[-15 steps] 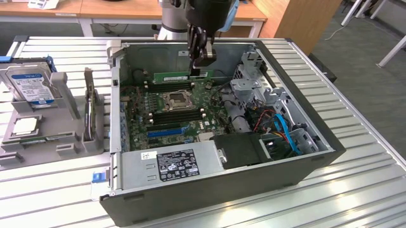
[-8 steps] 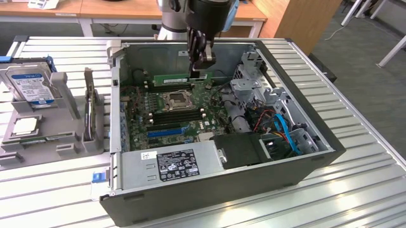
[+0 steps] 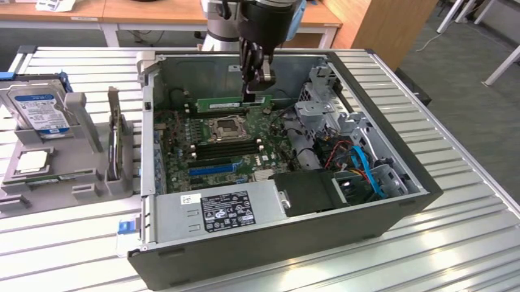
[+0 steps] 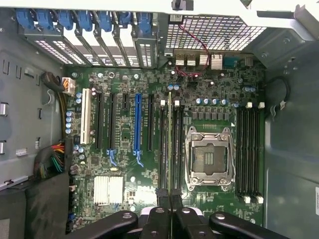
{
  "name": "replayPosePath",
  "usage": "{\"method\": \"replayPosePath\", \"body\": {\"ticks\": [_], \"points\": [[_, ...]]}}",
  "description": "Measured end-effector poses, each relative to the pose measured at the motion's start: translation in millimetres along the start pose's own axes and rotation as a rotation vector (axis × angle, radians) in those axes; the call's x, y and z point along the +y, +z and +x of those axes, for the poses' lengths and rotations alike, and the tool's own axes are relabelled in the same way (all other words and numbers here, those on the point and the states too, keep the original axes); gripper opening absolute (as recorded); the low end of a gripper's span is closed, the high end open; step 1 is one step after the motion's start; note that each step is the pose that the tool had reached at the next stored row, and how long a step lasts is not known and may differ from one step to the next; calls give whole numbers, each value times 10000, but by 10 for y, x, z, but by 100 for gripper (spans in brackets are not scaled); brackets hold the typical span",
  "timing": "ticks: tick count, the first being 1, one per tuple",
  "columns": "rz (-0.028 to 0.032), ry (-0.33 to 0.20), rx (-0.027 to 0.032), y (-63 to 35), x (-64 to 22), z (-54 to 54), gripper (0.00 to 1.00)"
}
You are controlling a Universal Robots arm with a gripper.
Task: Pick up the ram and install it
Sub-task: 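Pick up the ram and move it above insertion slot, then insert the ram into the slot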
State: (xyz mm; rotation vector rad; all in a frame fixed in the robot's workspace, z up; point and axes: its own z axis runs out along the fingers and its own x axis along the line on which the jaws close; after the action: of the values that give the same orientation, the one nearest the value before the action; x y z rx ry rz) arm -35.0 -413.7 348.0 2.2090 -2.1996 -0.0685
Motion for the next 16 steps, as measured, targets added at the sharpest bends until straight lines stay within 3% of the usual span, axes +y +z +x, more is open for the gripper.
{"method": "replayPosePath", "body": {"ticks": [16], "points": [[1, -1, -3, 24, -1, 0, 12]]}}
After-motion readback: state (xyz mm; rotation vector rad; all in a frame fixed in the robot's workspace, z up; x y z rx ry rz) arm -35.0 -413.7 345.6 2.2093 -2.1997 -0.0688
